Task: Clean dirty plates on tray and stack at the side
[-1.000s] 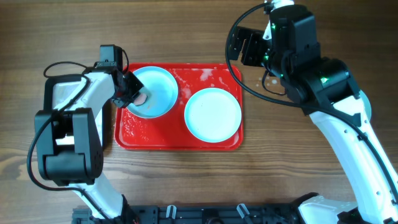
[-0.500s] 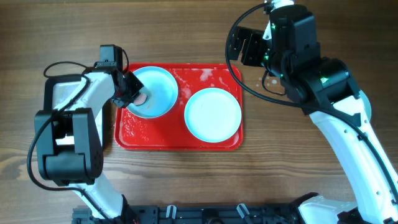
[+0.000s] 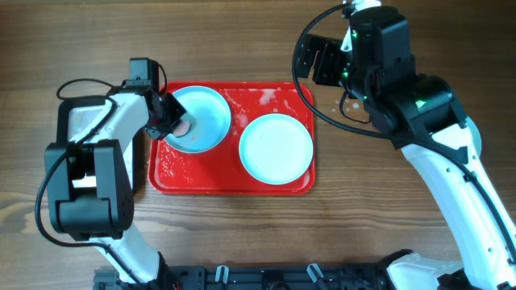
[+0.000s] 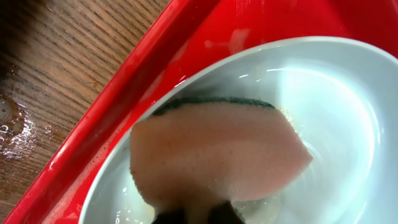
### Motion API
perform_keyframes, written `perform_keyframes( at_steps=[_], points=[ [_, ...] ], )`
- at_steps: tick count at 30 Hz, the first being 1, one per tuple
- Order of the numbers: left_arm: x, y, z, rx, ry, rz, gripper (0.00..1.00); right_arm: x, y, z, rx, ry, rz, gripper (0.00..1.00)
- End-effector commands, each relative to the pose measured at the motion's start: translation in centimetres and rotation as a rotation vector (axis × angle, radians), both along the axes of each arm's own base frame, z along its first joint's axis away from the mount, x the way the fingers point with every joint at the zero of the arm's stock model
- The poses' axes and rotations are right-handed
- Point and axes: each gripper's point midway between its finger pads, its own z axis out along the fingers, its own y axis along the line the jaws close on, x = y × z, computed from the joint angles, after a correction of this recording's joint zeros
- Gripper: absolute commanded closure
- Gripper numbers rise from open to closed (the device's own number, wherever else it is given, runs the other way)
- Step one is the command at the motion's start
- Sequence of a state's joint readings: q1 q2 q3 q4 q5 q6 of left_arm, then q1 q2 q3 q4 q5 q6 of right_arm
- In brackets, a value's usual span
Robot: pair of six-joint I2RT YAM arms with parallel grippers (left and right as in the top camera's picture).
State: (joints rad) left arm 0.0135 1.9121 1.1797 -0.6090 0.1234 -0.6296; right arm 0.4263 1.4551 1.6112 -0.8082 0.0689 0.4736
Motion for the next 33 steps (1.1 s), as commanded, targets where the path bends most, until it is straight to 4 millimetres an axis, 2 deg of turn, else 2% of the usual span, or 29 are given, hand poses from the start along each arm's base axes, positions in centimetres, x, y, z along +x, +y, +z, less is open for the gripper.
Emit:
perform_keyframes(
  at_steps=[1, 2, 9, 16, 18, 22, 24, 27, 30, 32, 33],
  points=[
    [-4.0, 1.5, -3.5, 0.069, 0.173, -0.013, 0.96, 0.1, 0.9, 0.1, 0.098, 0.033, -0.017, 0.0],
    [-4.1, 1.5, -3.5, 0.071, 0.176, -0.03, 0.96, 0.0, 1.2, 0.1, 0.161, 0.058, -0.042, 0.0],
    [-4.3, 1.5, -3.5, 0.071, 0.184, -0.035, 0.96, -0.3, 1.1, -0.3, 0.297, 0.134, -0.165, 0.0],
    [-5.4, 1.4, -2.1, 0.095, 0.19, -0.24, 0.96, -0.4, 0.3, -0.8, 0.3, 0.153, -0.234, 0.0],
    [-5.6, 1.3, -2.1, 0.093, 0.2, -0.243, 0.96, -0.9, -0.5, -1.7, 0.26, 0.182, -0.265, 0.0],
    [-5.7, 1.2, -2.1, 0.088, 0.208, -0.194, 0.96, -1.9, -0.5, -5.7, 0.24, 0.321, -0.31, 0.0],
    [-5.7, 1.2, -2.1, 0.083, 0.212, -0.157, 0.96, -1.1, 2.0, -6.6, 0.192, 0.303, -0.098, 0.01],
    [-5.7, 1.2, -2.1, 0.08, 0.213, -0.129, 0.96, 0.1, 5.9, -8.3, 0.238, 0.327, 0.092, 0.01],
    [-5.7, 1.2, -2.1, 0.08, 0.215, -0.129, 0.96, 1.6, 9.4, -11.9, 0.236, 0.36, 0.177, 0.01],
    [-5.7, 1.2, -2.1, 0.08, 0.215, -0.129, 0.96, 1.9, 11.4, -14.0, 0.215, 0.369, 0.232, 0.05],
    [-5.7, 1.2, -2.1, 0.08, 0.215, -0.129, 0.96, 1.9, 13.6, -15.9, 0.194, 0.37, 0.282, 0.09]
  ],
)
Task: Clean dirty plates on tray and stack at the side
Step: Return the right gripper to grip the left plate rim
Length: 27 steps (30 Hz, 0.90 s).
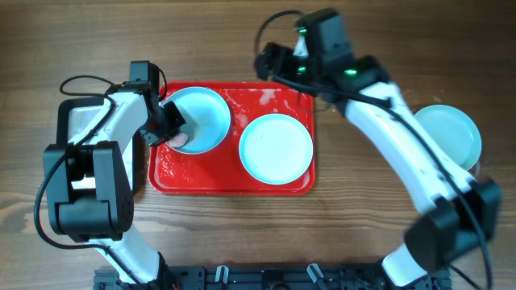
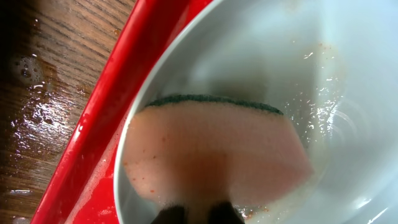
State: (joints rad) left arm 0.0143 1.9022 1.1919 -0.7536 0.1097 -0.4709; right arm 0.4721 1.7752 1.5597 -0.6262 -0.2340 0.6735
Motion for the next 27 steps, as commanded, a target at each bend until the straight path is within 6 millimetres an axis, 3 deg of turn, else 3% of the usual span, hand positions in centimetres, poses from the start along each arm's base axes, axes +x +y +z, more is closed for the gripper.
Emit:
perform_keyframes(
  at_steps=[1, 5, 7, 13, 19, 21, 27],
  points=[
    [-2.8, 1.0, -2.1, 0.051, 0.107, 0.022, 0.96, -1.1, 5.1, -4.3, -0.02, 0.008, 0.182, 0.09],
    [-2.8, 0.9, -2.1, 0.047, 0.107, 0.022, 0.96, -1.2, 9.0, -8.0, -0.06, -0.034, 0.26, 0.16],
    [-2.8, 0.9, -2.1, 0.047, 0.107, 0.022, 0.96, -1.1, 9.8, -10.1, -0.106, -0.04, 0.251, 0.26],
    [-2.8, 0.9, -2.1, 0.044, 0.106, 0.022, 0.96, -1.2, 10.2, -15.1, -0.184, 0.003, 0.244, 0.38],
    [-2.9, 0.9, -2.1, 0.043, 0.11, 0.022, 0.96, -1.0, 9.8, -18.0, -0.23, 0.021, 0.227, 0.42],
    [-3.1, 0.9, -2.1, 0.043, 0.117, 0.022, 0.96, -1.2, 9.8, -19.1, -0.237, 0.041, 0.224, 0.5],
    [-3.1, 0.9, -2.1, 0.043, 0.117, 0.022, 0.96, -1.3, 10.3, -19.5, -0.22, 0.053, 0.202, 0.57]
  ],
)
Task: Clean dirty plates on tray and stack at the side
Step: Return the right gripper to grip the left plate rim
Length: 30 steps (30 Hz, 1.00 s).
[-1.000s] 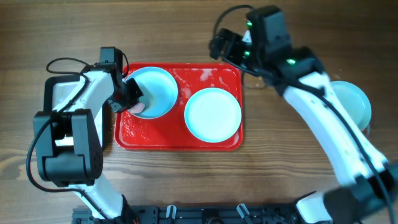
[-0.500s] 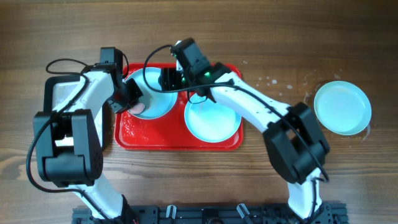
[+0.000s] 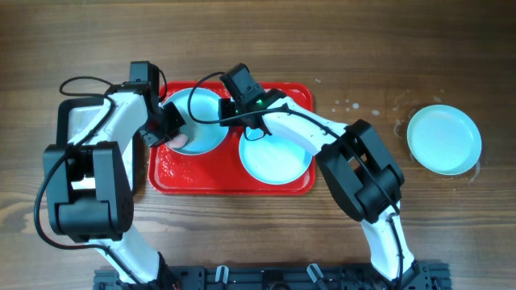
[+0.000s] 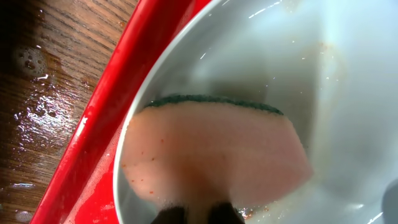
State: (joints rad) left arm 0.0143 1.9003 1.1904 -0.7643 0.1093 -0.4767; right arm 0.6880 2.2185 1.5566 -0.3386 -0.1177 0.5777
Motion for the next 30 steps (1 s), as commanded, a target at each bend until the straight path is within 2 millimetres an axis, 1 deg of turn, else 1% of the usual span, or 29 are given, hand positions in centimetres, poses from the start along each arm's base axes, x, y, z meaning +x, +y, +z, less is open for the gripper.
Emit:
perform_keyframes(
  at_steps=[1, 3, 6, 8, 9, 13, 16, 17, 18, 19, 23, 26, 30],
  points=[
    [-2.8, 0.8, -2.1, 0.041, 0.106, 0.016, 0.96, -0.4, 0.0, -1.4, -0.015, 0.02, -0.028, 0.61],
    [-2.8, 0.6, -2.1, 0.026, 0.106, 0.015, 0.96, -0.7, 0.3, -2.3, -0.016, 0.038, -0.039, 0.7],
    [-2.7, 0.4, -2.1, 0.017, 0.105, 0.015, 0.96, -1.4, 0.7, -3.8, -0.013, 0.074, -0.042, 0.86],
    [-2.7, 0.0, -2.0, 0.003, 0.102, 0.011, 0.96, -1.6, 0.9, -3.8, -0.003, 0.085, -0.031, 0.91],
    [-2.6, -0.4, -2.0, -0.015, 0.098, 0.007, 0.96, -1.7, 0.9, -3.8, -0.004, 0.085, -0.03, 0.95],
    [-1.9, -2.8, -2.0, -0.033, 0.07, 0.013, 0.96, -1.7, 1.0, -3.8, -0.001, 0.087, -0.029, 0.96],
    [-1.3, -5.7, -2.0, -0.037, 0.037, -0.019, 0.96, -1.9, 1.1, -3.8, 0.008, 0.097, -0.019, 0.95],
    [-1.3, -6.5, -2.0, -0.025, 0.03, -0.02, 0.96, -2.0, 1.2, -3.8, 0.011, 0.101, -0.017, 0.95],
    [-1.4, -6.8, -2.0, 0.013, 0.026, -0.008, 0.96, -2.0, 1.2, -3.8, 0.011, 0.101, -0.016, 0.95],
    [-1.4, -6.8, -2.1, 0.077, 0.016, 0.018, 0.96, -2.0, 1.2, -3.8, 0.011, 0.101, -0.016, 0.96],
    [-1.4, -6.5, -2.0, 0.225, -0.027, 0.037, 0.96, -2.1, 1.2, -3.8, 0.009, 0.104, -0.016, 0.95],
    [-1.6, -4.6, -2.0, 0.341, -0.043, 0.04, 0.96, -2.1, 1.1, -3.8, 0.007, 0.106, -0.017, 0.96],
    [-2.7, -1.0, -2.0, 0.517, -0.038, 0.053, 0.96, -2.1, 1.1, -3.8, 0.007, 0.105, -0.017, 0.96]
  ],
)
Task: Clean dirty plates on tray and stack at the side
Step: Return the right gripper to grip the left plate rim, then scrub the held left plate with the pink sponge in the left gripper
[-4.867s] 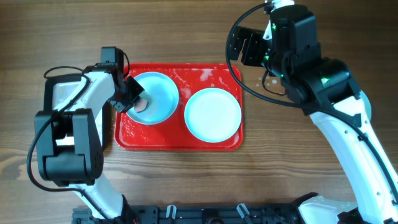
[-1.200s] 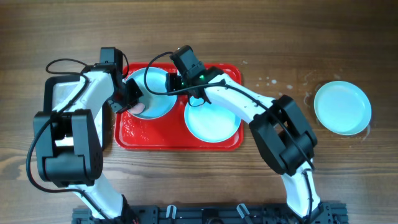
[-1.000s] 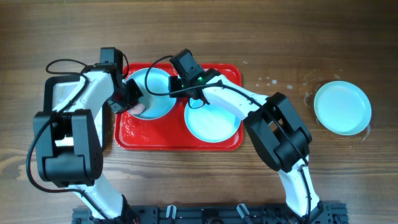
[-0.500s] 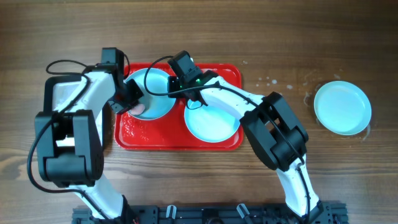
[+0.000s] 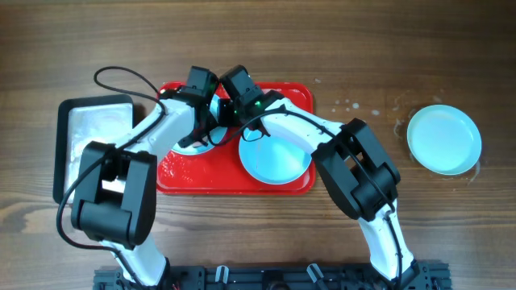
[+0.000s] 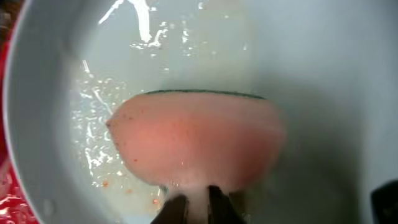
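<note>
A red tray (image 5: 234,179) holds two pale blue plates. The left plate (image 5: 190,143) is mostly covered by both arms; its wet inside (image 6: 323,93) fills the left wrist view, with red specks near the bottom. My left gripper (image 5: 206,122) (image 6: 198,208) is shut on a pink sponge (image 6: 196,146) with a green back, pressed into that plate. My right gripper (image 5: 231,107) is at the same plate's right rim; its jaws are hidden. The right plate (image 5: 278,157) lies flat on the tray.
One clean pale blue plate (image 5: 444,138) sits alone at the table's right side, with water drops near it. A dark tray with a white wet inside (image 5: 89,137) lies left of the red tray. Foam and water spot the red tray's floor.
My left gripper has moved with the sponge from the plate's left edge to its middle, close beside the right gripper. The right gripper stays at the plate's right rim.
First my left gripper held the sponge at the left plate's near-left wall while the right arm was up at the back right. Then the right gripper was at the tray's back edge, then at the left plate's rim. Now the sponge is at the plate's middle.
</note>
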### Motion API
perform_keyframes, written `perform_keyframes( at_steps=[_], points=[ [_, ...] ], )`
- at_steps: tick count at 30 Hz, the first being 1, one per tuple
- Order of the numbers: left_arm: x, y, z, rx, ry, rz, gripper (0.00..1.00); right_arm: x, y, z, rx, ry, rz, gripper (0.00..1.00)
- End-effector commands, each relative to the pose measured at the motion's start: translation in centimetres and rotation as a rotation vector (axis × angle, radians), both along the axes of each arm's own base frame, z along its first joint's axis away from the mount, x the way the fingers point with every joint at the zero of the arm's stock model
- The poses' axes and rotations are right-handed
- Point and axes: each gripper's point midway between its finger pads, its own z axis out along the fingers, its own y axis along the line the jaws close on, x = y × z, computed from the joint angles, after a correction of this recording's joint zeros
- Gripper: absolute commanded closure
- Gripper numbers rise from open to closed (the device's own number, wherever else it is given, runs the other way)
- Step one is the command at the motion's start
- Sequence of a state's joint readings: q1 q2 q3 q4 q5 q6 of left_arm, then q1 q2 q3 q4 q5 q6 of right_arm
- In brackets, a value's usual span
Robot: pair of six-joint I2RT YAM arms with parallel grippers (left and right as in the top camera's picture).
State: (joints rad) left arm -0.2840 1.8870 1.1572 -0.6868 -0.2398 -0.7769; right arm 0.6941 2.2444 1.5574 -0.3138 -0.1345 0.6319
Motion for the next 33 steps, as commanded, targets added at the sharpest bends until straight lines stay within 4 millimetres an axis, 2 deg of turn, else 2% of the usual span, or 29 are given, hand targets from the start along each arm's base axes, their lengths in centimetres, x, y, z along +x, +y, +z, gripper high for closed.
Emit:
perform_keyframes(
  at_steps=[1, 5, 10, 11, 12, 13, 18, 20, 23, 25, 26, 30, 33],
  points=[
    [-3.3, 4.5, -2.3, 0.257, 0.079, 0.035, 0.96, -1.9, 0.5, -2.9, -0.02, 0.073, 0.014, 0.96],
    [-3.0, 6.0, -1.7, 0.359, 0.038, 0.041, 0.96, -1.8, 0.5, -2.9, -0.02, 0.073, 0.013, 0.96],
    [-0.1, 5.8, -1.1, 0.362, -0.1, 0.069, 0.96, -1.9, 0.4, -2.9, -0.023, 0.077, 0.013, 0.96],
    [1.5, 5.3, -1.0, 0.332, -0.169, 0.082, 0.96, -1.9, 0.4, -2.9, -0.023, 0.077, 0.014, 0.95],
    [2.1, 4.8, -1.1, 0.308, -0.194, 0.084, 0.96, -1.9, 0.4, -2.9, -0.024, 0.078, 0.014, 0.95],
    [3.2, 3.3, -1.9, 0.218, -0.218, 0.063, 0.96, -2.0, 0.3, -3.0, -0.025, 0.078, 0.014, 0.96],
    [4.2, -0.7, -4.3, -0.003, -0.212, 0.015, 0.96, -2.0, 0.3, -3.0, -0.025, 0.079, 0.014, 0.96],
    [4.0, -2.1, -4.6, -0.063, -0.185, -0.062, 0.96, -2.0, 0.3, -3.0, -0.025, 0.078, 0.014, 0.96],
    [3.2, -5.4, -4.9, -0.202, -0.127, -0.287, 0.96, -1.9, 0.4, -2.9, -0.024, 0.078, 0.014, 0.96],
    [2.0, -7.8, -5.0, -0.321, -0.081, -0.412, 0.96, -2.0, 0.4, -3.0, -0.024, 0.079, 0.014, 0.95],
    [1.5, -8.2, -5.0, -0.347, -0.065, -0.431, 0.96, -2.0, 0.4, -3.0, -0.022, 0.081, 0.016, 0.96],
    [-1.6, -7.6, -5.7, -0.367, 0.073, -0.41, 0.96, -2.2, 0.5, -2.9, -0.015, 0.087, 0.023, 0.96],
    [-3.4, -5.8, -6.2, -0.337, 0.162, -0.364, 0.96, -2.2, 0.5, -2.9, -0.015, 0.087, 0.022, 0.96]
  ],
)
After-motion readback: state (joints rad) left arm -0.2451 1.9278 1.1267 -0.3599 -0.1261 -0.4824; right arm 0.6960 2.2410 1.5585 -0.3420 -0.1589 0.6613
